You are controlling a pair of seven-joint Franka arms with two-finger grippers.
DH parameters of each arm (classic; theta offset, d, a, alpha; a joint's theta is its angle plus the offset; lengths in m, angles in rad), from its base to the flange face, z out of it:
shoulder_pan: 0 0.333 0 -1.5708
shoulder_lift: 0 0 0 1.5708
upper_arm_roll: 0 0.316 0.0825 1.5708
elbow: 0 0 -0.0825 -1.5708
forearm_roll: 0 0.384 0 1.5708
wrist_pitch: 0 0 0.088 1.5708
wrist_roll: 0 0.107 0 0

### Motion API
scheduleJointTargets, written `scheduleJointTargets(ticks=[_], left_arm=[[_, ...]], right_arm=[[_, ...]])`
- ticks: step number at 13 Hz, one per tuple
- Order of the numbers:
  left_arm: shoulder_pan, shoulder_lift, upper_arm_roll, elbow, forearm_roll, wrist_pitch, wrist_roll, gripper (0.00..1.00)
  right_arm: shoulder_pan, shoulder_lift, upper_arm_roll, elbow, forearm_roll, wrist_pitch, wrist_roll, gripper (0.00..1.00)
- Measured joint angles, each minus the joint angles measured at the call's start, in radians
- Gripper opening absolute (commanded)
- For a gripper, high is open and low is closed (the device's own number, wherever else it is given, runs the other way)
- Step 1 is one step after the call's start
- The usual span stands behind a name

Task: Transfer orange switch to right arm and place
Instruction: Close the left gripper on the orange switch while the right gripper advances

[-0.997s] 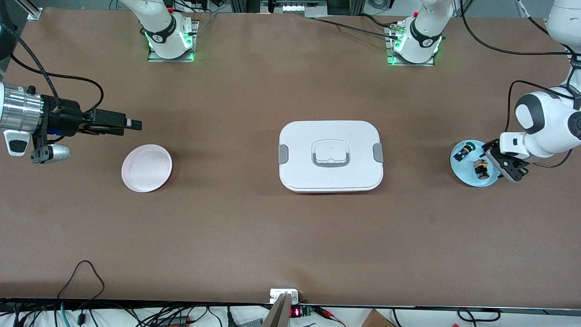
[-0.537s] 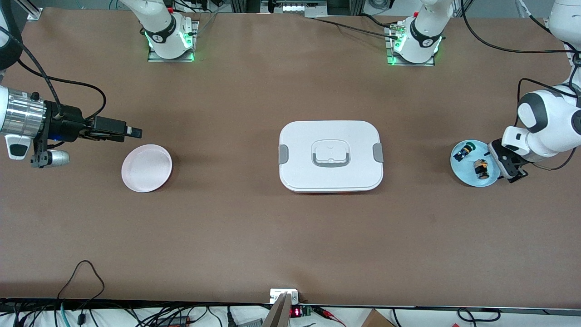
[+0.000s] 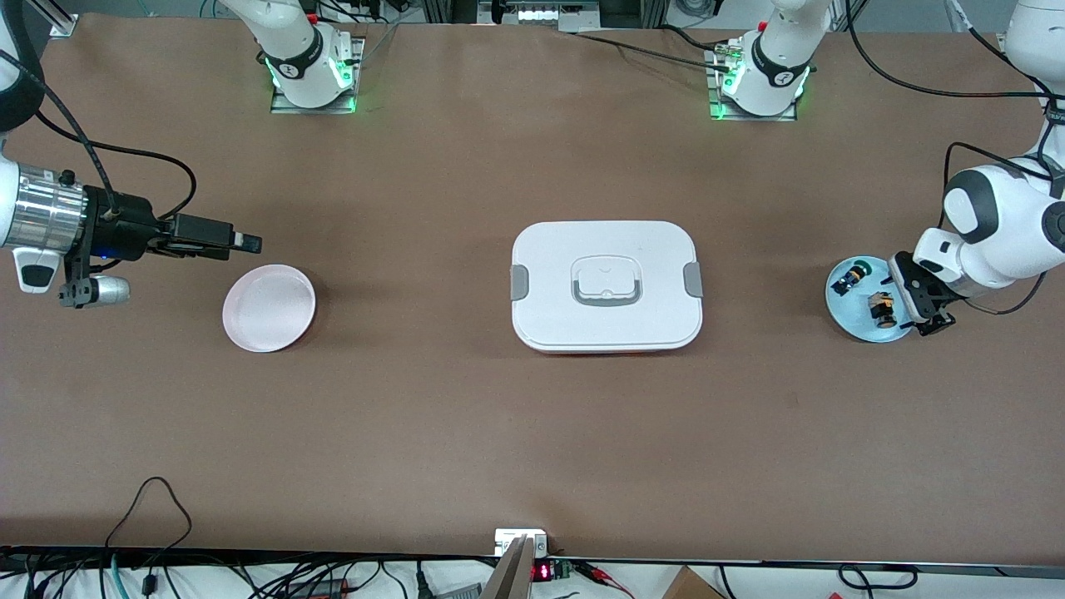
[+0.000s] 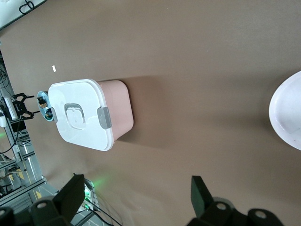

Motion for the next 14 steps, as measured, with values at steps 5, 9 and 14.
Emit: scheduleJointTargets(ticks=[5,9,14], left_arm=[[0.005,0.019,-0.001,0.000,0.000,0.020,0.074,1.00],[0.007,0.028,-0.001,0.000,0.000,0.025,0.088,1.00],[0.007,0.040,-0.010,0.000,0.000,0.036,0.090,1.00]], right_arm=[[0.000,0.000,0.000,-0.006,0.000,0.001,0.000,1.00],[0.000,0.000,0.001,-0.014,0.003,0.001,0.000,1.00],[0.002,0.000,0.010,-0.022,0.046,0.001,-0.010,1.00]])
